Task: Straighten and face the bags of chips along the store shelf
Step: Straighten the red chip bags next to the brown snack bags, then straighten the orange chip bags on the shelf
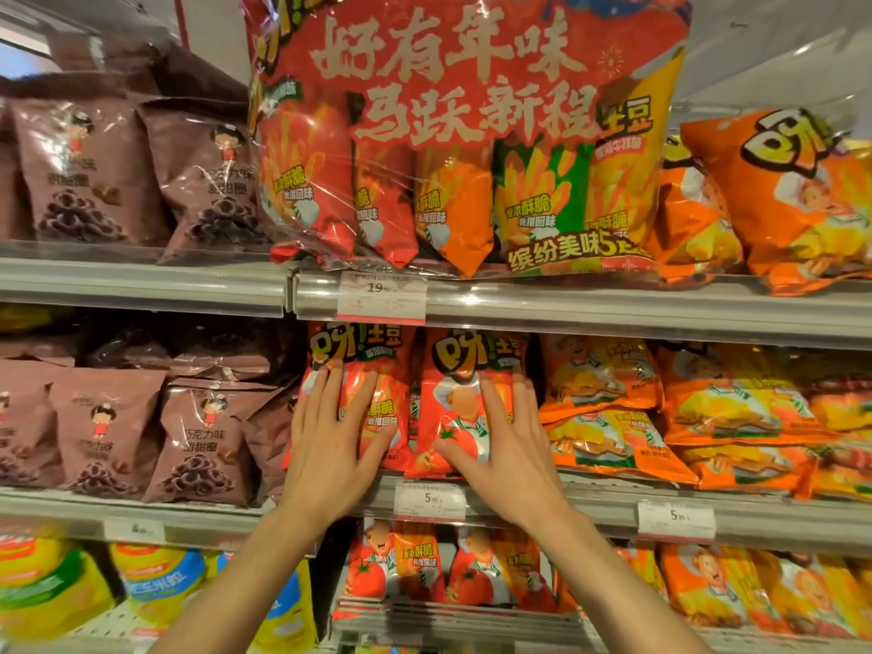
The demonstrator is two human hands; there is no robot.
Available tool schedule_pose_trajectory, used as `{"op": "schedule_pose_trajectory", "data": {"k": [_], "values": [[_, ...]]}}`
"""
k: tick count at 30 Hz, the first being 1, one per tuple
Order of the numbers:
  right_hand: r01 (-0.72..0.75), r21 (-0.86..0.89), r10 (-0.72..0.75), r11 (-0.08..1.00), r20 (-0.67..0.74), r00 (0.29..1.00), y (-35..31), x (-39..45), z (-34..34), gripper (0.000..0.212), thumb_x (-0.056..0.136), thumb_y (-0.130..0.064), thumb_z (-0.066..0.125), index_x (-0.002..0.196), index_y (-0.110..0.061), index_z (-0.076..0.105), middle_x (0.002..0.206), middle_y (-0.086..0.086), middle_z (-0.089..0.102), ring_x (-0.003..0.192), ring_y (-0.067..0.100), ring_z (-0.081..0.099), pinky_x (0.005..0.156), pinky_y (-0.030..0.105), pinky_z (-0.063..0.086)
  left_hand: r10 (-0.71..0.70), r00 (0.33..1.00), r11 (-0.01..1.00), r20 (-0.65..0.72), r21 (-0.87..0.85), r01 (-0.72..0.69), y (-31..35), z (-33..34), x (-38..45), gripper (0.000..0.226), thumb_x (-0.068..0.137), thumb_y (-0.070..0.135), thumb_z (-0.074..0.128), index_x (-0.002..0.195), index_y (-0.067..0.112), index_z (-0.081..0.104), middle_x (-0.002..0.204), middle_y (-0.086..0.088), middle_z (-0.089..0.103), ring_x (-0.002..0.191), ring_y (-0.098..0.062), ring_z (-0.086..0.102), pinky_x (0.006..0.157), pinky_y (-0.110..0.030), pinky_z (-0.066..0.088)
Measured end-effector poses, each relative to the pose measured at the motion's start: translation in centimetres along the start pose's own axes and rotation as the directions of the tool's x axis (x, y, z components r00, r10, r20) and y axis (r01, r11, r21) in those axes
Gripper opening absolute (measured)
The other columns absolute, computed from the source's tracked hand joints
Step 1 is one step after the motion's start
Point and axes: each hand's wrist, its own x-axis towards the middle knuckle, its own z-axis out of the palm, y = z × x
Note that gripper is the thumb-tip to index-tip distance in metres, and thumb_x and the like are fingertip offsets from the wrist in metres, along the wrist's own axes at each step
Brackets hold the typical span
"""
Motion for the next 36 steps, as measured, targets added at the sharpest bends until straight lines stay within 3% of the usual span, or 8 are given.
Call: {"op": "schedule_pose_trajectory", "data": {"k": [10, 16, 20, 23, 28, 30, 33, 36], "values": [[-0.053, 0.087, 0.050, 0.995, 0.036, 0.998, -0.4, -0.3, -0.2, 0.096, 0.081, -0.083, 0.042, 0.156, -0.041, -0.002, 0.165, 0.002, -0.014, 0.151, 0.018, -0.019, 0.124, 0.044, 0.000, 0.019, 1.000, 1.000, -0.011, -0.002, -0.019, 0.3, -0.6, 0.2, 0.070, 0.093, 0.063, 0.041, 0.151, 0.024, 0.043, 0.161, -0.018, 0.029, 0.152, -0.033, 0.017, 0.121, -0.055, 0.017], [-0.105, 0.388, 0.124, 0.916, -0.024, 0.992, 1.1, -3.4, -2.7, 0.059, 0.091, -0.055, 0.059, 0.145, -0.041, 0.040, 0.159, -0.015, 0.026, 0.146, 0.003, 0.023, 0.118, 0.034, 0.027, -0.028, 0.993, 0.965, -0.117, -0.264, -0.004, 0.8, -2.5, -2.3, 0.043, 0.093, 0.038, 0.059, 0.130, 0.017, 0.061, 0.139, -0.002, 0.052, 0.131, -0.024, 0.044, 0.108, -0.039, 0.037], [-0.173, 0.515, 0.231, 0.839, -0.050, 0.972, 2.7, -7.3, -4.4, 0.030, 0.093, -0.041, 0.062, 0.122, -0.035, 0.059, 0.119, -0.017, 0.061, 0.109, -0.002, 0.058, 0.092, 0.022, 0.047, -0.187, 0.982, 0.852, 0.026, -0.493, 0.176, 2.7, -2.8, -5.0, 0.029, 0.096, 0.032, 0.062, 0.124, 0.026, 0.060, 0.112, 0.016, 0.063, 0.107, -0.006, 0.060, 0.091, -0.022, 0.046], [-0.237, 0.594, 0.306, 0.769, -0.015, 0.952, 4.7, -10.0, -5.4, 0.017, 0.094, -0.028, 0.061, 0.110, -0.028, 0.065, 0.099, -0.002, 0.072, 0.089, 0.007, 0.066, 0.073, 0.020, 0.052, -0.198, 0.969, 0.730, 0.146, -0.637, 0.245, 5.0, -2.4, -7.1, 0.029, 0.095, 0.037, 0.058, 0.122, 0.026, 0.060, 0.096, 0.008, 0.068, 0.088, -0.014, 0.065, 0.076, -0.024, 0.051], [-0.310, 0.626, 0.377, 0.715, 0.029, 0.926, 9.8, -12.6, -7.3, 0.011, 0.094, -0.020, 0.064, 0.102, -0.024, 0.071, 0.087, -0.005, 0.075, 0.084, 0.006, 0.068, 0.069, 0.012, 0.050, -0.261, 0.931, 0.558, 0.256, -0.747, 0.361, 10.3, -0.8, -8.9, 0.016, 0.097, 0.023, 0.062, 0.112, 0.029, 0.064, 0.091, -0.007, 0.070, 0.083, -0.023, 0.065, 0.072, -0.026, 0.050], [-0.337, 0.638, 0.396, 0.692, 0.054, 0.917, 12.4, -13.2, -8.3, 0.010, 0.093, -0.022, 0.065, 0.100, -0.026, 0.072, 0.087, -0.001, 0.075, 0.086, 0.014, 0.069, 0.075, 0.024, 0.052, -0.303, 0.909, 0.517, 0.286, -0.752, 0.408, 12.9, 0.0, -9.0, 0.015, 0.096, 0.018, 0.066, 0.108, 0.026, 0.066, 0.091, -0.012, 0.070, 0.082, -0.023, 0.066, 0.069, -0.020, 0.049], [-0.349, 0.673, 0.400, 0.652, 0.086, 0.913, 16.4, -13.5, -10.2, 0.009, 0.093, -0.019, 0.066, 0.095, -0.022, 0.074, 0.085, 0.007, 0.075, 0.087, 0.028, 0.069, 0.082, 0.044, 0.054, -0.373, 0.874, 0.442, 0.311, -0.769, 0.461, 17.3, 1.4, -8.8, 0.029, 0.078, 0.045, 0.069, 0.103, 0.030, 0.069, 0.094, -0.011, 0.072, 0.086, -0.023, 0.068, 0.072, -0.017, 0.050], [-0.353, 0.682, 0.394, 0.641, 0.102, 0.914, 19.8, -13.0, -12.7, 0.016, 0.093, -0.010, 0.065, 0.086, -0.020, 0.075, 0.074, 0.004, 0.074, 0.073, 0.017, 0.067, 0.073, 0.027, 0.051, -0.380, 0.876, 0.415, 0.299, -0.791, 0.450, 21.6, 3.0, -8.6, 0.028, 0.080, 0.043, 0.071, 0.104, 0.029, 0.069, 0.094, -0.010, 0.074, 0.086, -0.022, 0.069, 0.076, -0.020, 0.052]]}}
